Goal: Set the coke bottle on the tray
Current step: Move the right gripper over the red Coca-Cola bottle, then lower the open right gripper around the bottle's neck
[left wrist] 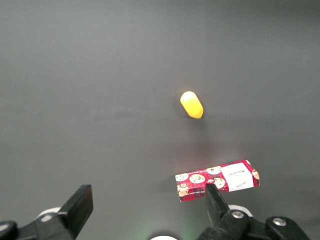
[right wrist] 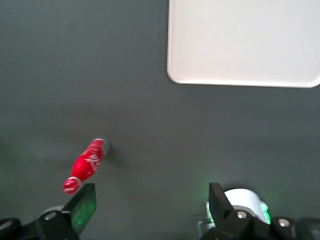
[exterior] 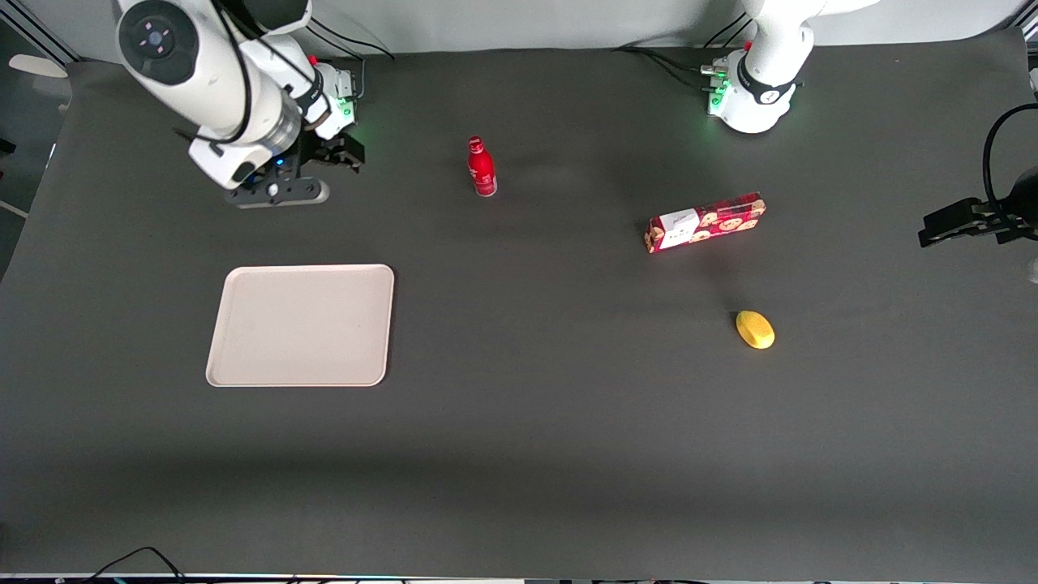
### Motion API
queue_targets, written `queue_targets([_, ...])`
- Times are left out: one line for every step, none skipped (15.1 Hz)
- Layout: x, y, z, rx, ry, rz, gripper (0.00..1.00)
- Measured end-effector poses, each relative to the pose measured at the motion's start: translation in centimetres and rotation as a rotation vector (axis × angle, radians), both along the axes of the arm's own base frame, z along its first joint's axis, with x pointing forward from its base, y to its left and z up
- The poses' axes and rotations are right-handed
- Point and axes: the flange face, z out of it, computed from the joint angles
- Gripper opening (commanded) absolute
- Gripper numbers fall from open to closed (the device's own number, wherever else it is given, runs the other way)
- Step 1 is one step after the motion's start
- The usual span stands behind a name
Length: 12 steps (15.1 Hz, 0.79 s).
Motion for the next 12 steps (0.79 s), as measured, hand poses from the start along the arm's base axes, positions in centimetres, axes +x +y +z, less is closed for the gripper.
queue_targets([-1.3,0.7,0.1,0.019,-0.010,-0.024,1.00])
queue_targets([-2.5,1.3,0.3,0.022,-0.021,-0.050,1.00])
queue_targets([-3.5,2.1,0.4,0.016,-0.037,-0.080,1.00])
queue_targets([-4.2,2.9,0.1,0.008,-0.057,-0.109,1.00])
queue_targets([-4.8,3.9,-0.6,-0.001,-0.073,-0.129,1.00])
queue_targets([-5.7,5.2,-1.9,-0.015,-0.083,-0.139,1.00])
queue_targets([-6.6,6.5,-3.4,-0.030,-0.091,-0.145,1.00])
queue_targets([-7.5,7.8,-4.8,-0.044,-0.102,-0.152,1.00])
queue_targets([-8.6,9.0,-6.2,-0.057,-0.115,-0.156,1.00])
queue_targets([-9.7,10.1,-7.4,-0.069,-0.125,-0.162,1.00])
queue_targets([-10.7,11.1,-8.3,-0.079,-0.133,-0.162,1.00])
queue_targets([-11.5,11.8,-9.1,-0.087,-0.138,-0.158,1.00])
